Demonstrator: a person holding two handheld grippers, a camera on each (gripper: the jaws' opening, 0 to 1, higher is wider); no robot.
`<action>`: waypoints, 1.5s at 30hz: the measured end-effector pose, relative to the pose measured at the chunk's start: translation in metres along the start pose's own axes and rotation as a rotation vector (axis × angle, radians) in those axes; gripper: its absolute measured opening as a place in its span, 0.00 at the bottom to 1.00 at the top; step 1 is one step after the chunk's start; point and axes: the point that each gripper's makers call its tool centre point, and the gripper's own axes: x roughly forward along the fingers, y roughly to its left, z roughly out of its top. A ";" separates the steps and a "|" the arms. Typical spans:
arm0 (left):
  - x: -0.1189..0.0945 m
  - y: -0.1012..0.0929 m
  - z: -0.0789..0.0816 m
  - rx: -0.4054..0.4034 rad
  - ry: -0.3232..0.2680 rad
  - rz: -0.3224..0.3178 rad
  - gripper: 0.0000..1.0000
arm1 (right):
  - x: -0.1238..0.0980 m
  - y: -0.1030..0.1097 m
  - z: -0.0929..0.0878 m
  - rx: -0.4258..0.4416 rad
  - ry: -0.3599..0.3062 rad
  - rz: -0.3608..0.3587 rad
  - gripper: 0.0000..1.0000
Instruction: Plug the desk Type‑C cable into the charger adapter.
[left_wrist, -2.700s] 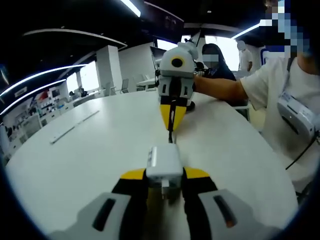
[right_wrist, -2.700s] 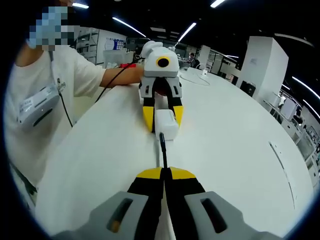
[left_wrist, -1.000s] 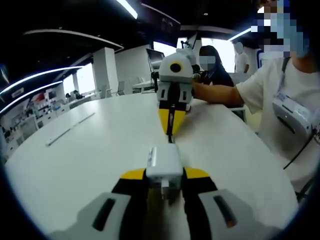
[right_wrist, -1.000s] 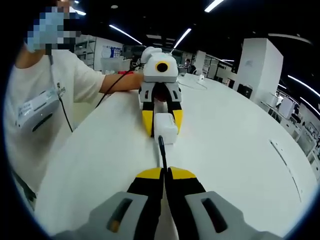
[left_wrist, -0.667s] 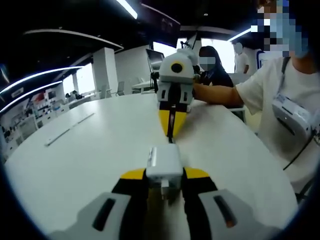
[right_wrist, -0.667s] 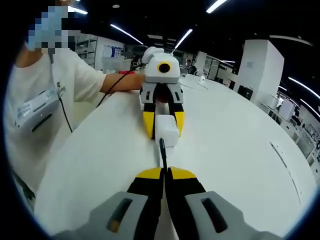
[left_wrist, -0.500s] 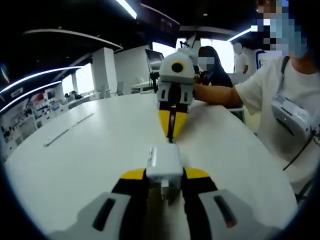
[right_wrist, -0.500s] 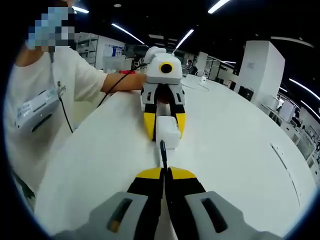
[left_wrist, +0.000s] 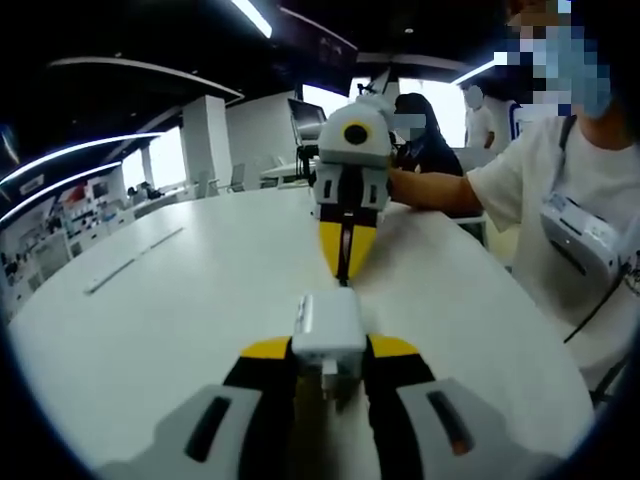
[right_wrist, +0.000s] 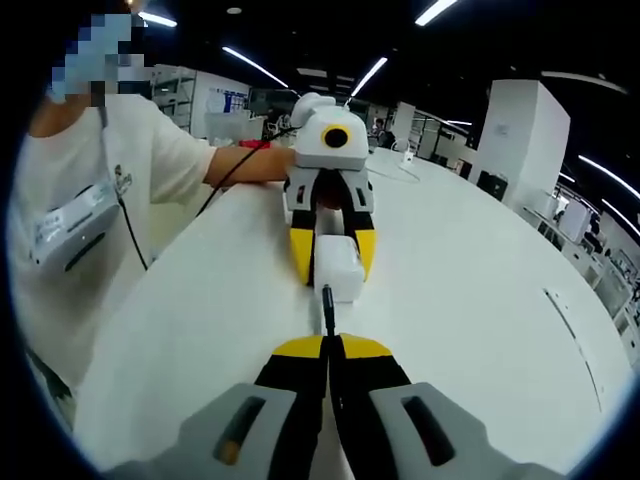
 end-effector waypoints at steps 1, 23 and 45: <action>0.000 0.000 0.000 0.001 0.000 0.000 0.26 | 0.000 0.000 0.000 -0.002 0.001 0.000 0.03; 0.004 -0.005 0.000 0.016 0.004 0.003 0.26 | 0.000 0.003 0.005 -0.014 0.017 -0.020 0.02; 0.007 -0.005 0.001 0.005 0.018 0.021 0.26 | 0.000 0.004 0.005 -0.004 0.053 -0.051 0.01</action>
